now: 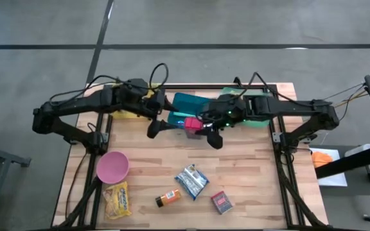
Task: Pick & Place Food Item
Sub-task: Put the red seasoning can into the yellow bin
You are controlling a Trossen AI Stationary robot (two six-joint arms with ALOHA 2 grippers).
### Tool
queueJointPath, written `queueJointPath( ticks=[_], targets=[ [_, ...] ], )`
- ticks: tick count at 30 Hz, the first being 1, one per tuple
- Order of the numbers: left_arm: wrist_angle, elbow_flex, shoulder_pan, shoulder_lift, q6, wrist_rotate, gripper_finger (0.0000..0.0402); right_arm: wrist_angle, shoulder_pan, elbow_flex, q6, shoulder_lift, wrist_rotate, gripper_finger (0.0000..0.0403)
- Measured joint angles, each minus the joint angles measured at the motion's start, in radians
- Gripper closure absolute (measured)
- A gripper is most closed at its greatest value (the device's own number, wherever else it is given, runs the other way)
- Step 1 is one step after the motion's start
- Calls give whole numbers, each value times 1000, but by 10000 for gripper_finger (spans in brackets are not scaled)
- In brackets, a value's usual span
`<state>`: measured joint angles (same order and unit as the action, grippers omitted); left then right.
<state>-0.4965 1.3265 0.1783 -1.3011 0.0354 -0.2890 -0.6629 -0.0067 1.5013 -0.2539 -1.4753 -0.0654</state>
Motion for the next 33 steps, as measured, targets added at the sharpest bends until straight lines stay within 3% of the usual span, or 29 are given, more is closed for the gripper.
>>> queueJointPath(
  ticks=[6,10,19,33],
  targets=[
    [-228,183,0,-107,-61,0,55,12,-15,0,20,-43,-41,232],
    [-320,240,0,-170,-89,-26,55,41,-16,0,32,-62,-72,232],
    [-344,285,-4,-252,-115,-128,55,50,-21,0,45,-101,-102,232],
    [-349,286,-42,-314,-143,-121,55,131,-27,0,38,-124,-119,232]
  ],
)
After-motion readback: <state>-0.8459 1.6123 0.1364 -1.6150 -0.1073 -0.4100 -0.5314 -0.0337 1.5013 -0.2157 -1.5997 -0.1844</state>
